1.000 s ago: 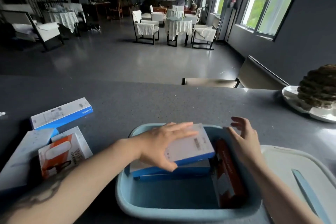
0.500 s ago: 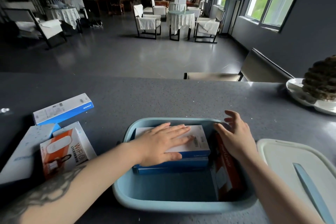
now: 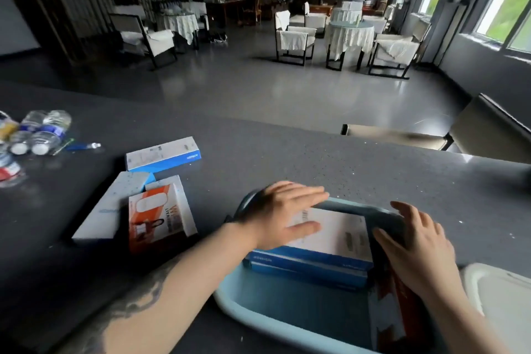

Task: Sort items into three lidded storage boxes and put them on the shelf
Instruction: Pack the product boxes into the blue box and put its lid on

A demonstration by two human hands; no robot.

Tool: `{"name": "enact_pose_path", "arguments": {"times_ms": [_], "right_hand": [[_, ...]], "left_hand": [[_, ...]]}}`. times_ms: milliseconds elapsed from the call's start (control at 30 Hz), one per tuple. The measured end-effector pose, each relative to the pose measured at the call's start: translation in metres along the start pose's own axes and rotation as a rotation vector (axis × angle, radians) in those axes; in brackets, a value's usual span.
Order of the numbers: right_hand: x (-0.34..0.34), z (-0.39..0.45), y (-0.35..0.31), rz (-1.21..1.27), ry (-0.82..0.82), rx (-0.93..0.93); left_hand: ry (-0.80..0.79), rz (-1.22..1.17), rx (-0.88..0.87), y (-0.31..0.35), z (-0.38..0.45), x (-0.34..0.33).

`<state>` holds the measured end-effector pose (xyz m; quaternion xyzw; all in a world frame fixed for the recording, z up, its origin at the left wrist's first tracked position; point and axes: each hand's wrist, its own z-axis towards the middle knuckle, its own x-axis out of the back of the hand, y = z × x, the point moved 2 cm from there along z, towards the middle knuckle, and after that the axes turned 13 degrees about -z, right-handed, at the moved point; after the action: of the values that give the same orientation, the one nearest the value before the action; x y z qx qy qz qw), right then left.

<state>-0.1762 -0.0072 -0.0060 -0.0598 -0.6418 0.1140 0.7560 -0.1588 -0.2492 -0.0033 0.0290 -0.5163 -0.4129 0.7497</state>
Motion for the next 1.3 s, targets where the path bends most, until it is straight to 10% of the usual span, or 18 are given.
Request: {"name": "enact_pose_path", "arguments": {"times_ms": [100, 233, 400, 500, 667, 767, 933, 1300], "right_hand": [[0.000, 0.000, -0.012, -0.035, 0.070, 0.074], [0.002, 0.009, -0.059, 0.001, 0.118, 0.229], [-0.007, 0.031, -0.172, 0.044, 0.122, 0.481], [-0.030, 0.045, -0.261, 0.011, -0.017, 0.592], [-0.099, 0.029, -0.379, -0.196, -0.543, 0.862], [-0.128, 0.004, -0.410, -0.197, -0.638, 0.783], [-0.147, -0.013, -0.424, -0.130, -0.348, 0.734], [-0.142, 0.098, -0.365, 0.527, -0.583, -0.095]], "left_hand": [[0.727, -0.352, 0.321, -0.009, -0.012, 0.038], [0.947, -0.321, 0.623, -0.048, -0.072, 0.085], [0.900, 0.128, 0.983, -0.135, -0.164, 0.145], [0.547, 0.155, 1.172, -0.191, -0.200, 0.160], [0.185, 0.193, 1.227, -0.246, -0.239, 0.160], [0.179, 0.335, 1.198, -0.257, -0.242, 0.167], [0.147, 0.319, 1.154, -0.265, -0.242, 0.172], [0.082, 0.306, 1.192, -0.270, -0.234, 0.165]]}}
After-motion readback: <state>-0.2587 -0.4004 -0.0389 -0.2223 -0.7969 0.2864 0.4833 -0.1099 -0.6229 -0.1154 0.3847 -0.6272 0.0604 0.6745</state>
